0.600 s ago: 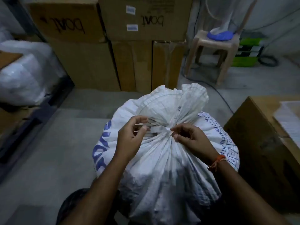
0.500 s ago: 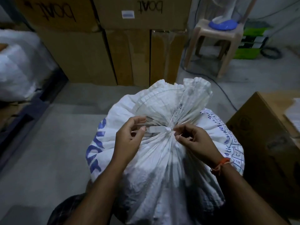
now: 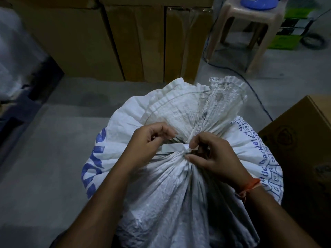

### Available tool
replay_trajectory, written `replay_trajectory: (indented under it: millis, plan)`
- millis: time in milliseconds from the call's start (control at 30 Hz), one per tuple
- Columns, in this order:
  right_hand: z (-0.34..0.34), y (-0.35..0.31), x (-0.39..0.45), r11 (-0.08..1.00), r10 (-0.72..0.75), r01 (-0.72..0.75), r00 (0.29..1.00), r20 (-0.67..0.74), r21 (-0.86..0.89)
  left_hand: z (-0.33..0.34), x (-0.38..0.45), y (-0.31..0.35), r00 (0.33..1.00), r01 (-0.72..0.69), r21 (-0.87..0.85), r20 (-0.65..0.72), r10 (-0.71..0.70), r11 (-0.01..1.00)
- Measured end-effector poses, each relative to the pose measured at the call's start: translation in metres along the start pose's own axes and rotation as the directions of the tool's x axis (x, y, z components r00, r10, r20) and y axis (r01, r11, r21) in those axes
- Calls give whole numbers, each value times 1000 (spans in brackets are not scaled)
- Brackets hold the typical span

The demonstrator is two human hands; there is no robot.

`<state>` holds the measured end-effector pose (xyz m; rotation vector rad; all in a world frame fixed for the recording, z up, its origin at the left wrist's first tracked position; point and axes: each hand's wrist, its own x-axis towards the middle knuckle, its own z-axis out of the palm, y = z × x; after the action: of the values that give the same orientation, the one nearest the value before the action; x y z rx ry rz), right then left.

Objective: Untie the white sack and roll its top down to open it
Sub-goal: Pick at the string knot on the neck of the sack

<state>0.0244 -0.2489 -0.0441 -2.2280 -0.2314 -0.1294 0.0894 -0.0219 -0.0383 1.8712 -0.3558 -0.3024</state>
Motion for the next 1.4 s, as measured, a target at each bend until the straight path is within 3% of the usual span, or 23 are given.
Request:
replay_trajectory:
  millis: [267,500,633,900,1133,1400]
  plan:
    - [18,-7,-7,998,24,-35,976,-215,-48,8,1,-5,991,59,40,117,-64,997]
    - [21,-5,-7,989,151,-145,962,-229,44,6,3,-4,959,44,104,274,-71,994]
    - [16,-10,-6,983,168,-149,964,-207,104,3,8,-6,953,37,145,291,-79,989]
    - [11,-8,-4,989,146,-141,974,-175,41,17,9,-6,973,-69,223,230,17,972]
    - [10,-3,-8,985,167,-163,980,-111,47,23,6,-7,988,-12,277,153,-31,961]
    - [17,-5,-9,988,117,-132,977,-176,-75,28,8,-14,993,57,304,84,-87,951]
